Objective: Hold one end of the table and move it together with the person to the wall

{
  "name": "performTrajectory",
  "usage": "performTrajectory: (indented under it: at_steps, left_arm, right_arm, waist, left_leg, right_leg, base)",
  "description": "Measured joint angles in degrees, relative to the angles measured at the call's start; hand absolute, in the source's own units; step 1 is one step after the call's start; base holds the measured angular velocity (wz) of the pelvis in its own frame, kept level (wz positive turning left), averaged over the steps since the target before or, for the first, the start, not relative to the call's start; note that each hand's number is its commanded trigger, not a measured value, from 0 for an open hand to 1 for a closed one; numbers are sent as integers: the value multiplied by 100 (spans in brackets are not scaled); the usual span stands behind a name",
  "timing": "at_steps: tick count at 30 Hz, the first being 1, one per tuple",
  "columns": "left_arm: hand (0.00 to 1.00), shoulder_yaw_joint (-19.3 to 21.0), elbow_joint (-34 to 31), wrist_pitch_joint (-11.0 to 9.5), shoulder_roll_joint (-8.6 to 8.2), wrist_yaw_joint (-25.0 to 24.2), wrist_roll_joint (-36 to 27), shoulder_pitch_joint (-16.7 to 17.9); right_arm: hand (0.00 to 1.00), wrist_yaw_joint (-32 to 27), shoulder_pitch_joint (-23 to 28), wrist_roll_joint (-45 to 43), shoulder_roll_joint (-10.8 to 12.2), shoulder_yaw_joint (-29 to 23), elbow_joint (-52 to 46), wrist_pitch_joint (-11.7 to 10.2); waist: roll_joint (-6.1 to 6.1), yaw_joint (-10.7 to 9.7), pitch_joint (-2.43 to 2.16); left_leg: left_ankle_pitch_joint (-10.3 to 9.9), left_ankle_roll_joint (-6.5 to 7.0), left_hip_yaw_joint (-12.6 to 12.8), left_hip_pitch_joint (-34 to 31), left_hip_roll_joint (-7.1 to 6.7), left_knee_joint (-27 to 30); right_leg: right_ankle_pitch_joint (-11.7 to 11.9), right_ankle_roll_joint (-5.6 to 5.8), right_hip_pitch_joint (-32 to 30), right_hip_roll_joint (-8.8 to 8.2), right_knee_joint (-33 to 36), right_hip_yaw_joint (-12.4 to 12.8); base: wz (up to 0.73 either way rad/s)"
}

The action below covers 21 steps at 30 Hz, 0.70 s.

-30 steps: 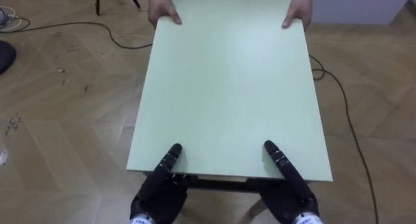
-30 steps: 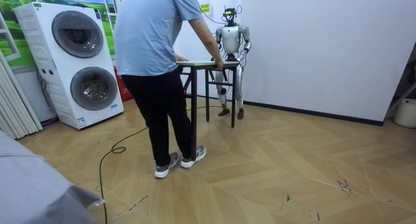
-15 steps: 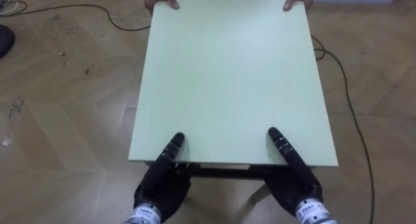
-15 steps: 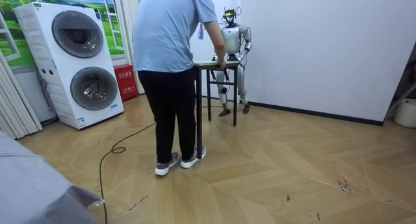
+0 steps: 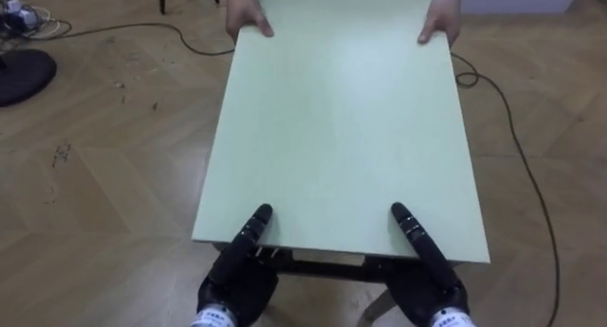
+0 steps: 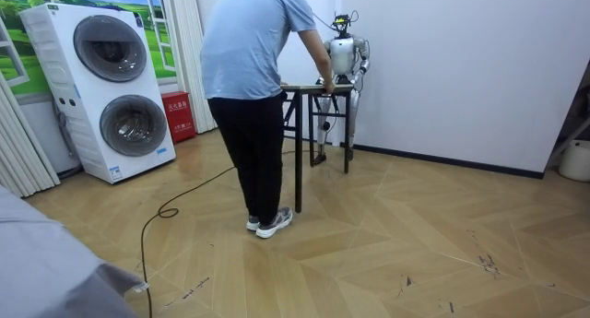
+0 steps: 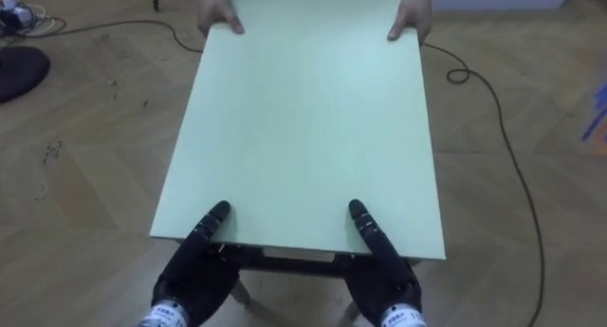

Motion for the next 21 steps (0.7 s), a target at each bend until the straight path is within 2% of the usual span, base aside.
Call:
performTrajectory:
  at_steps: [1, 2, 3, 4, 7, 10, 15, 21]
  left_arm:
    - [100, 4, -2, 2, 10, -11, -3, 6]
    - [100, 16, -2, 2, 15, -17, -3, 7]
    - [100, 20, -2, 2, 25, -18, -1, 12]
    - [100, 29, -7, 1, 67, -22, -2, 10]
    - [100, 53, -18, 1, 103, -48, -3, 13]
    - [100, 118, -18, 1, 108, -149, -4, 42]
    - [100, 166, -68, 3, 140, -225, -98, 146]
    - [100, 166, -132, -20, 204, -363, -260, 326]
  right_arm:
    - [100, -1, -2, 132, -28, 78, -6, -38]
    - [100, -3, -2, 177, -32, 125, -6, -66]
    - [100, -11, -4, 245, -31, 216, -5, -133]
    - [100, -20, -38, 300, -77, 303, -1, -198]
    - [100, -32, -90, 413, -121, 389, 14, -233]
    - [100, -32, -166, 316, -114, 397, 14, -241]
    - [100, -32, -256, 263, -223, 460, 13, -234]
    - [100, -4, -328, 190, -290, 562, -4, -241]
  waist:
    - [-15, 85, 4]
    - [-36, 128, 9]
    - [-51, 241, 9]
    - [-66, 312, 9]
    - [-98, 481, -2]
    - [-127, 547, -1]
    - [-139, 552, 5]
    - [-139, 551, 4]
  left_leg:
    - [53, -43, 18, 13, 3, -72]
    - [81, -70, 44, 42, 4, -123]
    - [127, -134, 57, 100, 25, -222]
    - [177, -204, 72, 152, 60, -330]
    - [321, -371, 63, 201, 212, -544]
    - [421, -485, -29, 178, 323, -665]
    - [488, -575, -158, 193, 417, -741]
    - [492, -578, -184, 68, 431, -727]
  right_leg:
    - [-160, 5, 142, 48, -89, 72]
    - [-200, 0, 203, 96, -197, 152]
    - [-247, -54, 320, 193, -459, 176]
    - [-268, -169, 437, 297, -735, 172]
    - [-148, -320, 552, 538, -1124, 105]
    - [-77, -435, 561, 675, -1320, 11]
    - [-43, -510, 696, 774, -1509, -176]
    - [-70, -487, 743, 740, -1594, -379]
  base:
    - [0]
    - [-15]
    - [-17]
    - [-17]
    - [-6]
    - [5]
    - [13]
    - [20]
